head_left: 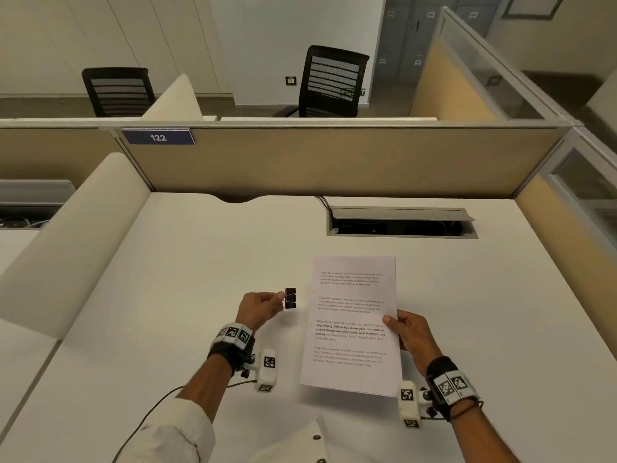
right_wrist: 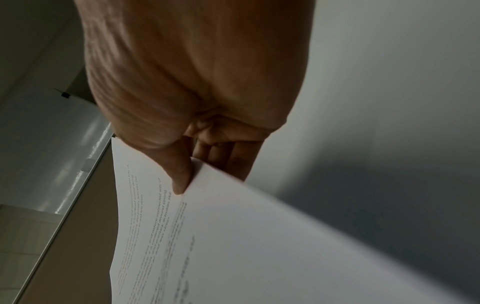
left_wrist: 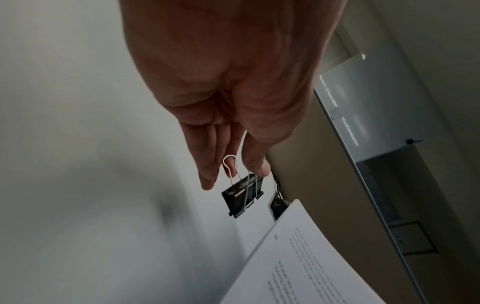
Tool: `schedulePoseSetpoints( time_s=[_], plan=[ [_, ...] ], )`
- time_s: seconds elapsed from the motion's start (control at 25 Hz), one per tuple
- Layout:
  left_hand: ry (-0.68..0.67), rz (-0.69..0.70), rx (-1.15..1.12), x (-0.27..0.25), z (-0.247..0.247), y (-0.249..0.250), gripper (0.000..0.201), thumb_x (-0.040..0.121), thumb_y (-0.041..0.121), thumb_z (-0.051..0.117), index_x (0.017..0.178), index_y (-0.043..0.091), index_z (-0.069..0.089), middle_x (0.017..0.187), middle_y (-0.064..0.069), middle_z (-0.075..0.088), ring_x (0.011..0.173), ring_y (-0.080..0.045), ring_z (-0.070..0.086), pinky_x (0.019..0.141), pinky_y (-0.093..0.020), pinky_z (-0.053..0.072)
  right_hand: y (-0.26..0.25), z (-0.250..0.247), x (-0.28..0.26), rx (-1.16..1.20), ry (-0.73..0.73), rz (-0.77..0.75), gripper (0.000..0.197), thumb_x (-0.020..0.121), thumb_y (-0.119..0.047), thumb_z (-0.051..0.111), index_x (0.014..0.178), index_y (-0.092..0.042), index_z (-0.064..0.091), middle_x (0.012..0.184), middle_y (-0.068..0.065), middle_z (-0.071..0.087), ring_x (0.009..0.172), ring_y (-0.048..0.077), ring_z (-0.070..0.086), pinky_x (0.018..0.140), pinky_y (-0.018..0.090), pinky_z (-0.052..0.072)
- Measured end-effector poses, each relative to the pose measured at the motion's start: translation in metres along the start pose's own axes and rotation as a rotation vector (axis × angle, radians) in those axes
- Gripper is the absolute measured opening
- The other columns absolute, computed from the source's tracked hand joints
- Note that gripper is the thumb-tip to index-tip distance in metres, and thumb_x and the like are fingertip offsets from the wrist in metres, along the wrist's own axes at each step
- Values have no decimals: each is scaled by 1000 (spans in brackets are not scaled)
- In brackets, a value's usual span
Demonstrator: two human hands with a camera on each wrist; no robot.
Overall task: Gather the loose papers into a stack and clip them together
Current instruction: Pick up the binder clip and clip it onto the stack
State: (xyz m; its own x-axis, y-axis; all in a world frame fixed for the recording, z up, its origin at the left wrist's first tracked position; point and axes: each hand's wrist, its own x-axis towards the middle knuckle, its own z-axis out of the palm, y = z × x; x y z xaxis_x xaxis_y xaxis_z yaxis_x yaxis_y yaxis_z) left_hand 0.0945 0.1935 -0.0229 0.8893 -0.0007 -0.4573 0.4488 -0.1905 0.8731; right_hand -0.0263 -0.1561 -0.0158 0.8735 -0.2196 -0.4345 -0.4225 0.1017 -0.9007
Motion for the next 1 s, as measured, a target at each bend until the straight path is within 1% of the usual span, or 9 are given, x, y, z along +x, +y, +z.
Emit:
schedulePoseSetpoints(
  time_s=[0.12,0.24,0.32,0.48,0.56,0.64,0.68,0.76,1.0],
  plan=[
    [-31,8,-95,-2,0,13,27,91,13,76,108,-8,76,102,-27,78,88,-27,79,76,-20,63,-1,1,1,-2,-20,6,15,97,-14,68,111,-12,75,99,8,83,84,24,80,69,35,64],
    [-56,67,-96,-1,2,22,21,89,2,75,107,-7,77,105,-26,78,89,-21,76,84,-23,62,0,2,4,-21,-36,6,22,97,-16,69,116,-8,74,103,11,82,90,30,79,76,41,65],
    [-38,87,-129,3,4,24,19,91,-7,66,107,-10,75,99,-25,78,83,-18,77,79,-21,63,0,3,3,-18,-40,10,22,97,-17,69,117,-8,74,103,11,82,91,31,79,76,42,65],
    [46,-20,-179,13,14,8,17,92,-7,65,105,-12,75,103,-33,75,96,-43,76,73,-28,66,5,2,-5,-29,-30,38,14,98,-16,68,109,-14,76,98,8,83,80,21,79,62,32,62],
    [69,-120,-151,15,19,0,11,88,-6,70,95,-7,78,99,-32,76,98,-45,75,80,-37,66,12,3,-6,-56,-38,67,15,98,-15,68,110,-12,76,98,9,83,80,22,79,62,32,62],
    [67,-213,-69,24,24,-4,12,80,-2,77,73,5,82,82,-20,80,94,-38,78,87,-43,64,16,4,-4,-81,-32,95,17,97,-13,68,112,-9,76,99,11,82,85,27,79,65,36,63],
    [62,-277,-34,28,25,-5,15,79,-3,78,67,6,81,73,-15,80,84,-32,80,80,-39,66,18,2,-3,-89,-27,104,17,97,-13,68,112,-8,76,100,12,82,86,28,79,66,36,63],
    [50,-366,-43,29,29,-3,12,86,-4,69,77,-6,78,70,-18,78,62,-28,77,56,-32,64,19,-2,-1,-101,-17,114,18,97,-12,68,113,-7,75,102,14,81,86,30,78,66,36,63],
    [54,-397,64,31,29,-5,20,89,-2,60,92,-15,75,64,-19,76,45,-28,73,42,-28,58,20,-12,4,-117,19,142,17,97,-13,68,112,-9,75,100,12,82,92,35,78,72,42,65]
  ],
)
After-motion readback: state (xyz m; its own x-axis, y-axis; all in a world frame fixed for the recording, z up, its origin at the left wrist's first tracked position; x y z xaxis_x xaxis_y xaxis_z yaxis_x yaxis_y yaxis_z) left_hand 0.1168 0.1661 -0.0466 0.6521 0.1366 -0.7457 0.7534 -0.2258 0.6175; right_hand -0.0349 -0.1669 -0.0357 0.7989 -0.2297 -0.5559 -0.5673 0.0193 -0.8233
